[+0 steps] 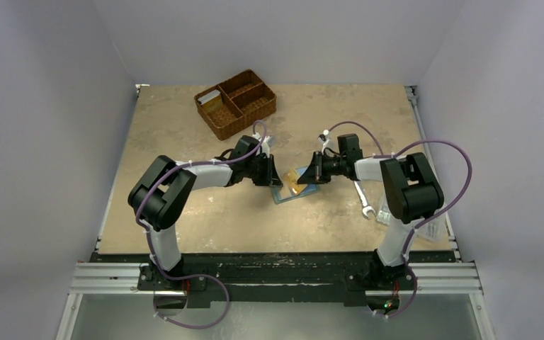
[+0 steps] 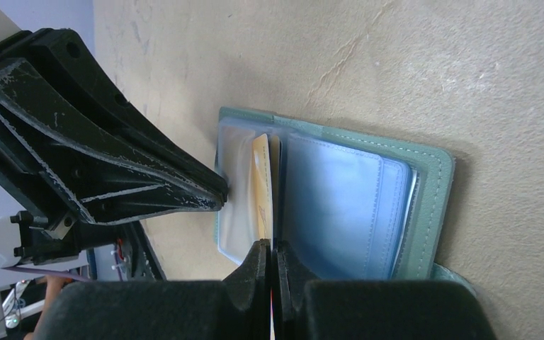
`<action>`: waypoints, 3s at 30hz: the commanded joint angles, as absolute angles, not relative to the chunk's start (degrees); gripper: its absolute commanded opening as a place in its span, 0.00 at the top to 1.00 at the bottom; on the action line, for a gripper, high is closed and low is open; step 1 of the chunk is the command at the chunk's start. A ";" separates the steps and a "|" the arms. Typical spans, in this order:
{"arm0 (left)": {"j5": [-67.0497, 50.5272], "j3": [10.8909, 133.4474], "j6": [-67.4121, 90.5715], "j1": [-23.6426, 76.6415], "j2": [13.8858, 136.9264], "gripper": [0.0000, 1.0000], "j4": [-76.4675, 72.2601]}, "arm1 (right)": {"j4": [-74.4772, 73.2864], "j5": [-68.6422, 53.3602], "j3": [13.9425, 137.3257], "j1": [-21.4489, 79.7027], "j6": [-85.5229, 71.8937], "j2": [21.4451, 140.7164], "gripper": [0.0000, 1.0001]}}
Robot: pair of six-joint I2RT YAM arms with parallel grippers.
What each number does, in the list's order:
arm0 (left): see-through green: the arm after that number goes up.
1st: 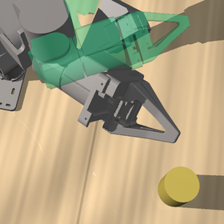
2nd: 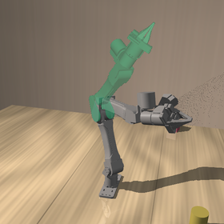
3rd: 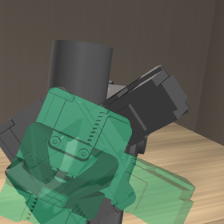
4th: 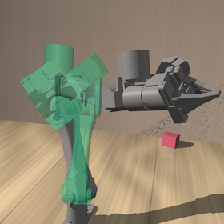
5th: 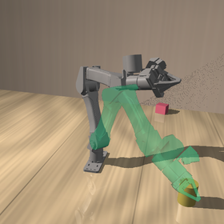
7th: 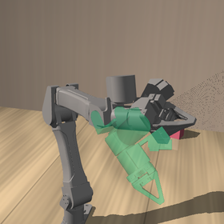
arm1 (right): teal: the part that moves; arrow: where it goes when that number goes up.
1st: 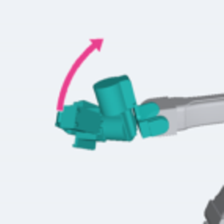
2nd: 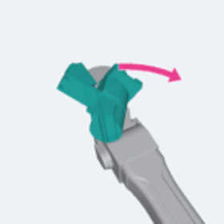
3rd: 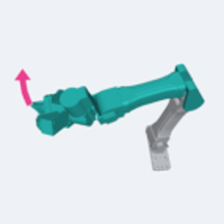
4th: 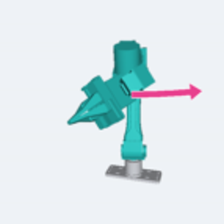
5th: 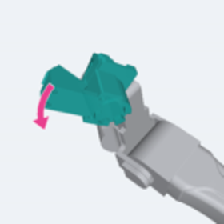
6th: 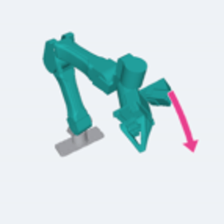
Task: Put the credit cards into the card holder
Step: Insert the credit card into the card holder.
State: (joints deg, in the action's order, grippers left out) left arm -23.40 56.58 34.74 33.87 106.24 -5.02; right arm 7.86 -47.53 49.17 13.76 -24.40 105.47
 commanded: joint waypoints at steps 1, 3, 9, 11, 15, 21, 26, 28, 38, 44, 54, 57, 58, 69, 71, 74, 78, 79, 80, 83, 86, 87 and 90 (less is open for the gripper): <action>-19.14 56.32 31.39 33.56 108.68 1.00 -0.12 | 13.77 -45.83 50.54 13.97 -25.25 106.61 0.95; -19.11 56.14 31.38 33.50 108.70 1.00 -0.16 | 18.33 -47.76 49.33 13.97 -28.19 107.40 0.95; -19.08 55.32 31.46 33.53 108.67 1.00 -0.39 | 24.17 -48.38 47.59 13.97 -30.91 109.07 0.94; -19.08 55.28 31.31 33.51 108.77 1.00 -0.52 | 25.20 -48.13 47.48 13.92 -31.42 109.87 0.94; -18.95 55.46 31.33 33.41 108.73 1.00 -0.53 | 26.88 -49.33 46.84 13.97 -33.22 111.33 0.94; -18.68 54.63 32.43 33.35 107.90 1.00 -1.67 | 27.87 -48.88 42.22 13.96 -37.20 109.12 0.93; -18.62 53.16 33.60 33.36 107.80 1.00 -3.48 | 29.74 -45.70 38.63 14.06 -39.81 106.82 0.87; -19.23 52.78 34.21 33.34 107.84 1.00 -4.44 | 31.70 -43.63 36.65 14.00 -40.81 105.56 0.81; -20.19 52.23 35.01 33.34 107.18 1.00 -5.67 | 41.04 -39.54 33.93 15.49 -46.39 105.00 0.83; -20.60 51.56 35.12 33.37 107.08 1.00 -6.21 | 40.11 -39.75 35.62 16.16 -45.67 105.71 0.85; -22.09 52.90 34.53 32.80 103.62 0.93 -4.72 | 26.47 -35.51 37.02 17.88 -34.60 102.01 0.67; -23.54 53.39 34.13 30.65 100.70 0.79 -3.61 | 18.28 -30.43 38.37 17.84 -28.61 98.62 0.56; -23.89 53.31 33.96 29.96 99.78 0.75 -3.42 | 15.36 -28.23 39.27 18.03 -26.72 97.86 0.53; -25.04 51.79 34.34 30.47 103.35 0.89 -4.17 | 2.47 -19.50 47.21 23.55 -19.57 98.74 0.46; -25.09 52.15 34.91 31.73 104.88 0.91 -4.90 | 1.91 -18.58 47.54 25.53 -19.22 98.68 0.46; -24.13 52.19 35.35 32.34 106.34 0.94 -5.73 | 1.30 -18.52 47.31 27.45 -18.23 97.43 0.42; -21.96 53.52 34.10 32.26 107.15 0.96 -4.32 | 0.96 -17.82 46.77 27.98 -16.79 94.97 0.31; -21.63 54.05 33.80 32.26 107.33 0.96 -3.79 | 0.75 -17.95 46.99 28.03 -17.02 94.86 0.30; -21.25 54.55 33.37 32.24 107.39 0.96 -3.18 | 0.44 -17.28 47.27 27.96 -17.16 94.86 0.27; -20.31 54.94 32.47 32.24 107.32 0.97 -2.15 | 0.09 -15.86 48.33 27.84 -16.45 95.24 0.24; -20.04 54.73 31.92 32.25 107.44 0.97 -1.60 | 0.49 -15.48 49.09 27.85 -16.44 95.98 0.21; -20.12 54.61 31.82 32.26 107.47 0.97 -1.58 | 0.83 -15.58 49.27 27.84 -16.36 96.36 0.19; -20.21 54.24 31.51 32.23 107.50 0.97 -1.63 | 2.62 -17.13 49.74 27.62 -17.39 97.59 0.17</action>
